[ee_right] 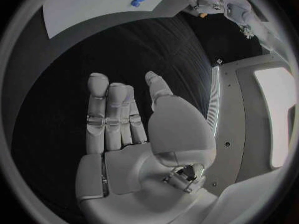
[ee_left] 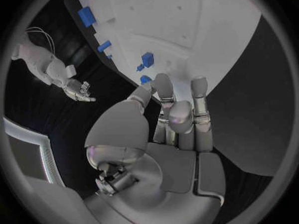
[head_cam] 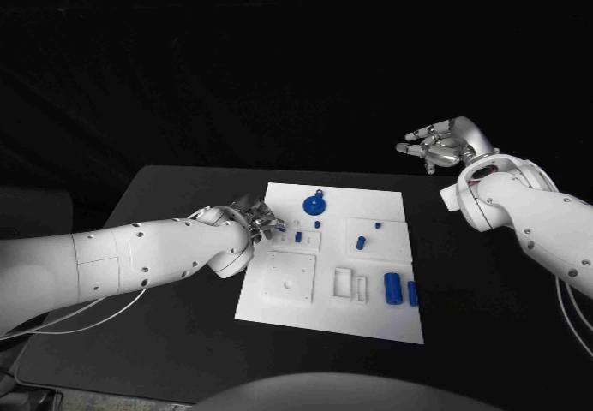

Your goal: Assemble the parts on the task board

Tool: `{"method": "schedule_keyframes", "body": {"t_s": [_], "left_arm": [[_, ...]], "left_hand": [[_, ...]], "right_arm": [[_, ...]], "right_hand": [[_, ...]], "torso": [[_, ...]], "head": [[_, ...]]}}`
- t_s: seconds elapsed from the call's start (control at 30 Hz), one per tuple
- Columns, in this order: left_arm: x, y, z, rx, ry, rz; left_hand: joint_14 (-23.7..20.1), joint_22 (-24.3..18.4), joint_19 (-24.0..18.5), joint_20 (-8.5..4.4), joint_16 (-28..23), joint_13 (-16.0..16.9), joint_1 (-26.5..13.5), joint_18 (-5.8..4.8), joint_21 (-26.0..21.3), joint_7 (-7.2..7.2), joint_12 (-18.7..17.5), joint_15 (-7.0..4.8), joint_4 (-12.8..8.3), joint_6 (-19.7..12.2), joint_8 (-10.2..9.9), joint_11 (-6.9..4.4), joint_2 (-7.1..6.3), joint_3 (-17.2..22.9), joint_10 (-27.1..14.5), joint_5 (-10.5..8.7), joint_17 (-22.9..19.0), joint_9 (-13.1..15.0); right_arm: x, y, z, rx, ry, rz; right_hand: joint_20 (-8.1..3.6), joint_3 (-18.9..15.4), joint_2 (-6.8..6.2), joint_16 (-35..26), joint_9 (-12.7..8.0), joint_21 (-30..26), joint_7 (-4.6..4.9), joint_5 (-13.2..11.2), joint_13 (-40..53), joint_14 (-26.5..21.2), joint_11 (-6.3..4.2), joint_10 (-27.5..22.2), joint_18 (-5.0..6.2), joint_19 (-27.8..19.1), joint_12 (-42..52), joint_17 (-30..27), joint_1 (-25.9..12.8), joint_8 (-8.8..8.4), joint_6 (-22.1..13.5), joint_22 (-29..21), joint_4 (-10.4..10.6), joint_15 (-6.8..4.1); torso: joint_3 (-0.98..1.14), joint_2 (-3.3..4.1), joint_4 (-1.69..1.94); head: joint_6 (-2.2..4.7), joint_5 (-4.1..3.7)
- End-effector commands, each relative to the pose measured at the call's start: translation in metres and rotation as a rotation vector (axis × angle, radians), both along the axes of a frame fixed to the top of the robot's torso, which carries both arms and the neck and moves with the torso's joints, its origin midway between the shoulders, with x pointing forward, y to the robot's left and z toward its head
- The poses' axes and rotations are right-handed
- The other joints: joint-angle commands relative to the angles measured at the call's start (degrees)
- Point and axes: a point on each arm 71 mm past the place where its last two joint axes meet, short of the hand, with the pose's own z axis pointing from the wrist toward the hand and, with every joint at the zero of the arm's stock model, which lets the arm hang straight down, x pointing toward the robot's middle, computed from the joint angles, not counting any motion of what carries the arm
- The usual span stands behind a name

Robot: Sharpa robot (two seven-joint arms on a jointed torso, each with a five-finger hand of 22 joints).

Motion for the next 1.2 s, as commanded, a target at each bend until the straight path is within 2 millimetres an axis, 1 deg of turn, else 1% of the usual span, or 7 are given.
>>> {"method": "schedule_keyframes", "body": {"t_s": [0.03,0.67,0.83,0.97,1.2], "left_arm": [[-0.002,-0.003,-0.002,0.019,0.017,-0.021],[-0.005,-0.003,-0.008,0.054,0.052,-0.041],[-0.005,-0.003,-0.009,0.060,0.054,-0.044],[-0.005,-0.003,-0.010,0.062,0.056,-0.046],[-0.006,-0.004,-0.012,0.063,0.059,-0.051]], "left_hand": [[-0.15,0.60,0.04,0.20,0.32,-0.03,0.79,0.56,0.04,-6.39,0.30,-0.40,-0.07,8.60,0.24,-1.22,0.01,0.25,1.76,0.40,0.10,0.17],[-0.17,0.60,0.00,0.19,0.33,-0.05,0.75,0.54,0.03,-6.38,0.31,-0.39,-0.06,8.56,0.30,-1.22,0.00,0.27,1.76,0.40,0.09,0.18],[-0.17,0.60,0.00,0.19,0.33,-0.05,0.75,0.54,0.03,-6.38,0.31,-0.39,-0.06,8.56,0.30,-1.22,0.00,0.27,1.76,0.40,0.09,0.18],[-0.17,0.60,0.00,0.19,0.33,-0.05,0.75,0.54,0.03,-6.38,0.31,-0.39,-0.06,8.56,0.30,-1.22,0.00,0.27,1.76,0.40,0.09,0.18],[-0.19,0.59,-0.02,0.16,0.27,-0.09,0.74,0.47,0.06,-6.36,0.26,-0.38,-0.04,8.47,0.41,-1.20,0.01,0.28,1.76,0.30,-0.08,0.12]], "right_arm": [[0.000,0.001,0.000,-0.003,0.000,0.015],[0.000,0.001,0.000,-0.003,0.000,0.014],[0.000,0.001,0.000,-0.003,0.001,0.015],[0.000,0.001,0.000,-0.003,0.001,0.015],[0.000,0.002,0.000,-0.003,0.001,0.016]], "right_hand": [[0.01,0.11,-0.08,0.29,-0.07,0.04,-0.05,0.28,-0.07,-0.06,-0.21,-0.02,0.65,1.11,0.21,-0.07,-0.40,-0.19,0.21,2.47,0.07,-0.17],[0.01,0.11,-0.08,0.29,-0.07,0.04,-0.05,0.28,-0.07,-0.06,-0.21,-0.02,0.65,1.11,0.21,-0.07,-0.40,-0.19,0.21,2.47,0.07,-0.17],[0.01,0.11,-0.08,0.29,-0.07,0.04,-0.05,0.28,-0.07,-0.06,-0.21,-0.02,0.65,1.11,0.21,-0.07,-0.40,-0.19,0.21,2.47,0.07,-0.17],[0.01,0.11,-0.08,0.29,-0.07,0.04,-0.05,0.28,-0.07,-0.06,-0.21,-0.02,0.65,1.11,0.21,-0.07,-0.40,-0.19,0.21,2.47,0.07,-0.17],[0.01,0.11,-0.08,0.29,-0.07,0.04,-0.05,0.28,-0.07,-0.06,-0.21,-0.02,0.65,1.11,0.21,-0.07,-0.40,-0.19,0.21,2.47,0.07,-0.17]], "torso": [[0.01,0.00,-0.02],[0.01,0.00,0.00],[0.01,0.01,0.01],[0.00,0.00,-0.05],[0.01,0.02,-0.02]], "head": [[0.01,0.09],[-0.06,0.08],[-0.06,0.07],[0.01,0.09],[0.01,0.01]]}}
